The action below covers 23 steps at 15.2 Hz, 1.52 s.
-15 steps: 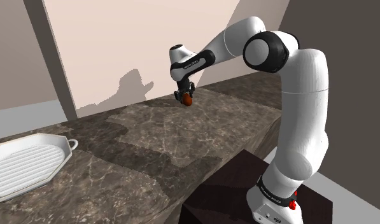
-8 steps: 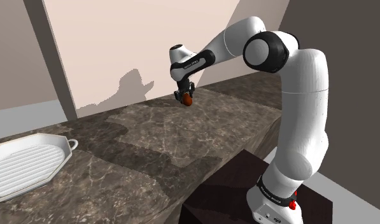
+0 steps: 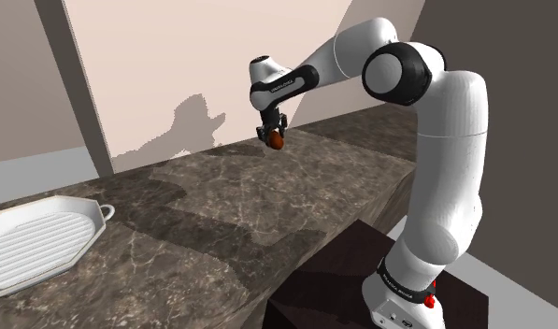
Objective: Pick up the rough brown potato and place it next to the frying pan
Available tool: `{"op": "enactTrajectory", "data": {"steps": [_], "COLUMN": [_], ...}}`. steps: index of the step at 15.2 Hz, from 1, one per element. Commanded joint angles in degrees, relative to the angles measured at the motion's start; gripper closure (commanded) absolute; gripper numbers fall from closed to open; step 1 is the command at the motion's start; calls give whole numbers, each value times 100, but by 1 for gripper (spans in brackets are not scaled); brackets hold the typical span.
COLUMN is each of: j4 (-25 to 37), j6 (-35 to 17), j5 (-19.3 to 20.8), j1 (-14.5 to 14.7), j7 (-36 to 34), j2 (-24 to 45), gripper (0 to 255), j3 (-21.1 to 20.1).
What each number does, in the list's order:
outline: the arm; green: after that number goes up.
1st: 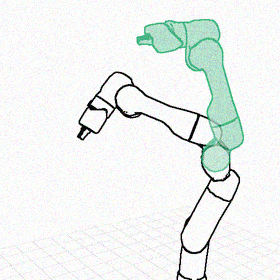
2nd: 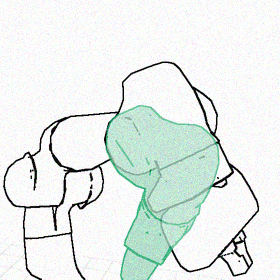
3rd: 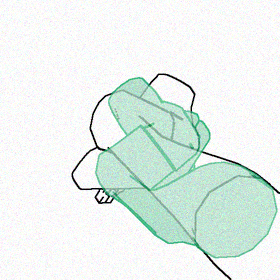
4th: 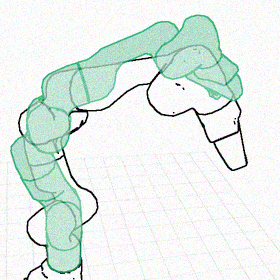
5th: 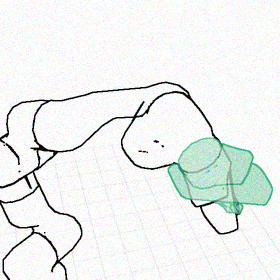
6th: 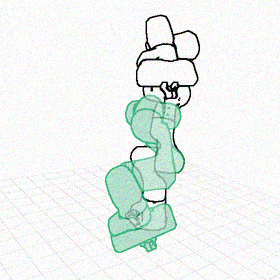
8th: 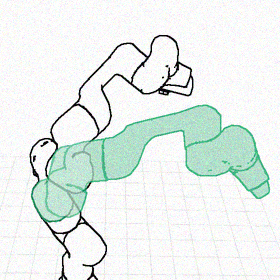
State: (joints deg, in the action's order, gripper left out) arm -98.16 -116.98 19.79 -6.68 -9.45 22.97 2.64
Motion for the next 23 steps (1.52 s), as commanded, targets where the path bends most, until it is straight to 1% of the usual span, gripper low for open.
{"op": "enactTrajectory", "data": {"steps": [1, 22, 23], "j4": [79, 1057, 986], "j6": [129, 1447, 1471], "j5": [-19, -152, -145], "j1": [1, 34, 114], "j7": [46, 458, 339], "j2": [-55, -450, -505], "gripper": [255, 255, 255], "j3": [-5, -32, -73]}}
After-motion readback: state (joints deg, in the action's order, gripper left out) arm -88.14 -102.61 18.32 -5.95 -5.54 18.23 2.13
